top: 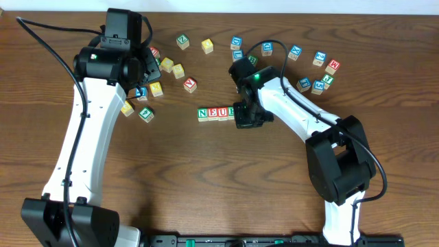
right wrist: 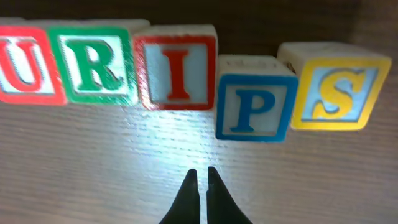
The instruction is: Spell out NEURIPS
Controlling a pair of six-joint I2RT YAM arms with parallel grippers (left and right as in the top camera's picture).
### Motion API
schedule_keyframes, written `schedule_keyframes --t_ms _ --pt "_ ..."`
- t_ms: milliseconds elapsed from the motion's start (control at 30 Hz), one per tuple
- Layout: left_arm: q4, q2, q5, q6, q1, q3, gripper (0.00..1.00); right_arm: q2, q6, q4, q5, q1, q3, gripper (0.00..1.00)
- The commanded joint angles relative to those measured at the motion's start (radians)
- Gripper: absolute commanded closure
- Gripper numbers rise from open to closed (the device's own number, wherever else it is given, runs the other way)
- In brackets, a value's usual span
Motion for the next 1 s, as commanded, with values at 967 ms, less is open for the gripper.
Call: schedule_keyframes --t_ms 967 --pt "-0.002 0.011 -0.002 -0.009 -0.002 -0.007 0.55 -0.036 -0.016 0.112 0.092 -0.029 -0.053 0.99"
